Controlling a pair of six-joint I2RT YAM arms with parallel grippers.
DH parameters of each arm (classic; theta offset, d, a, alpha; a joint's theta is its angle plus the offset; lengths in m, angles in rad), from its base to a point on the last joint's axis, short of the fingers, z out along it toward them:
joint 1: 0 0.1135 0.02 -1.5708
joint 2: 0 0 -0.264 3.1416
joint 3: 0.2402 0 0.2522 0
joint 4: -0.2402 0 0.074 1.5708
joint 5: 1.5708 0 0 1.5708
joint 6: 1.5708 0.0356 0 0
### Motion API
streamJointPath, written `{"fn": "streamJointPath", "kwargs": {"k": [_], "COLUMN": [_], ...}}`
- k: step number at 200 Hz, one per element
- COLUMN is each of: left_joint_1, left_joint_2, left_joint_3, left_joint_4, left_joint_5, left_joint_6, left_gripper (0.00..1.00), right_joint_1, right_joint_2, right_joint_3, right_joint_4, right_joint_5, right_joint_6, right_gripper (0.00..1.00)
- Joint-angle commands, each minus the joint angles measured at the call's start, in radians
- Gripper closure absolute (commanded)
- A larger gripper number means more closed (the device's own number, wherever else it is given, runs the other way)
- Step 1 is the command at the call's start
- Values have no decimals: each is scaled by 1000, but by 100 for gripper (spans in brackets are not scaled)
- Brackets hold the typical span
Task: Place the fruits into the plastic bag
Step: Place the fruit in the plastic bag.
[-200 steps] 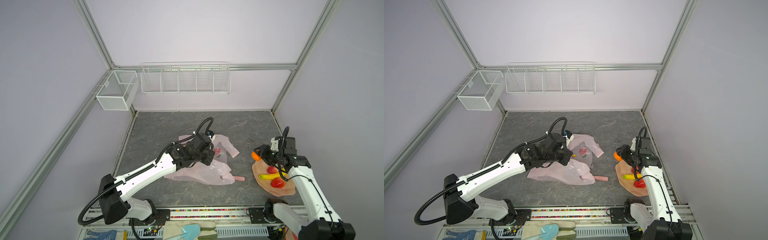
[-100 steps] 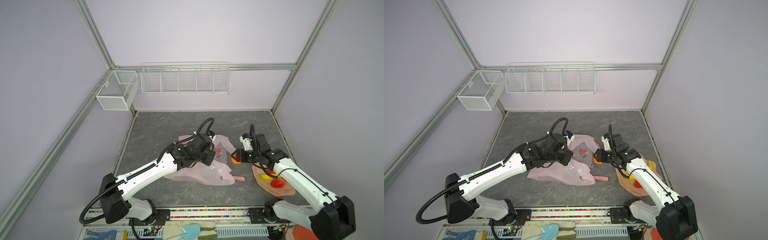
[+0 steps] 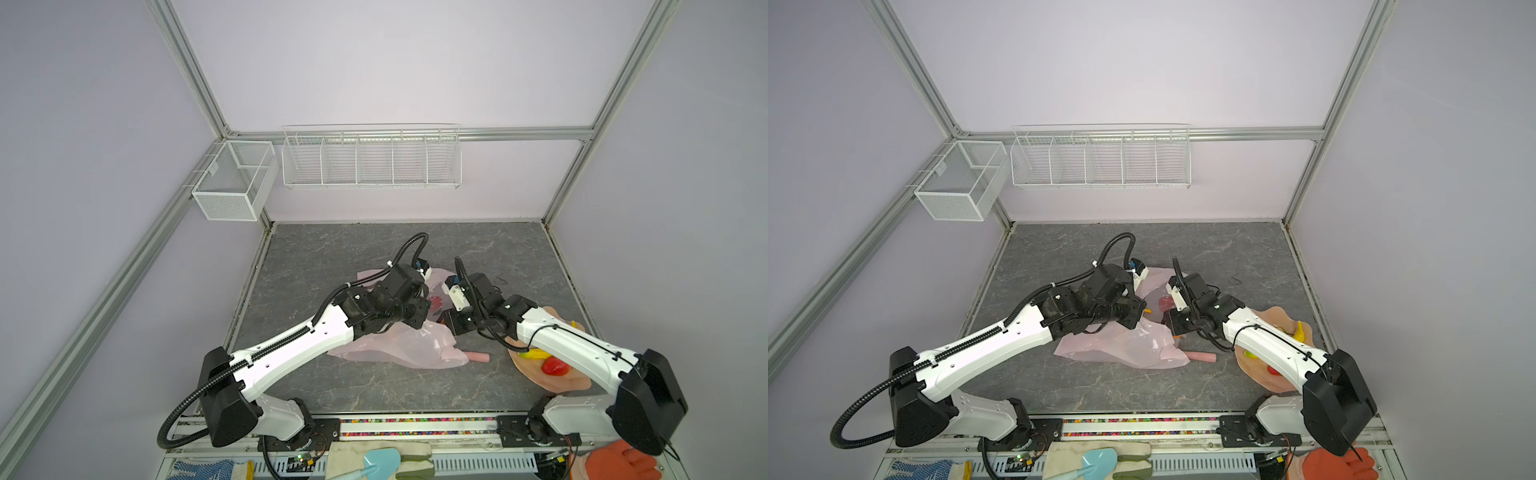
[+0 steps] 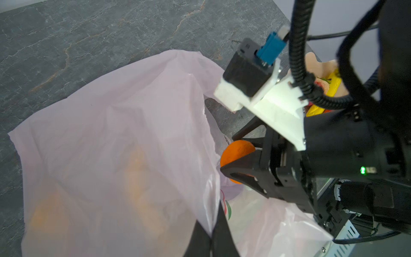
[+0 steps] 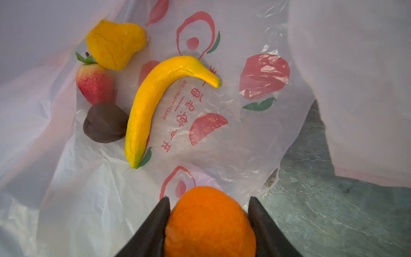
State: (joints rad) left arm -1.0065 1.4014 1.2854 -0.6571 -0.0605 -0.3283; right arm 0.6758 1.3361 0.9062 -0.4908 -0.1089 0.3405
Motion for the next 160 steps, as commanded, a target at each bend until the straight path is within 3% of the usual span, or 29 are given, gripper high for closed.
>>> {"fn": "streamJointPath", "kwargs": {"k": [1,91,117,160], "left_joint_1": [-4,-4,-4,-4], "left_joint_2": [8,4,5,4], "left_joint_3": [37,41,42,42], "left_joint_4": [-11,-12,-12,-11], "left_joint_5": [-16,-12,-18,-22], "left_joint_6": [-2,-3,-2,1], "left_gripper": [100,100,100,100], "right_joint_1": [19,33,56,113], "right_joint_2": [27,211,278,403], "right_joint_3": [19,17,29,134], "right_joint_4": [41,359,425,419], "right_joint_5": [0,-214,-226,-270], "right_joint_6": [8,341,448,542], "right_gripper": [64,64,63,59]}}
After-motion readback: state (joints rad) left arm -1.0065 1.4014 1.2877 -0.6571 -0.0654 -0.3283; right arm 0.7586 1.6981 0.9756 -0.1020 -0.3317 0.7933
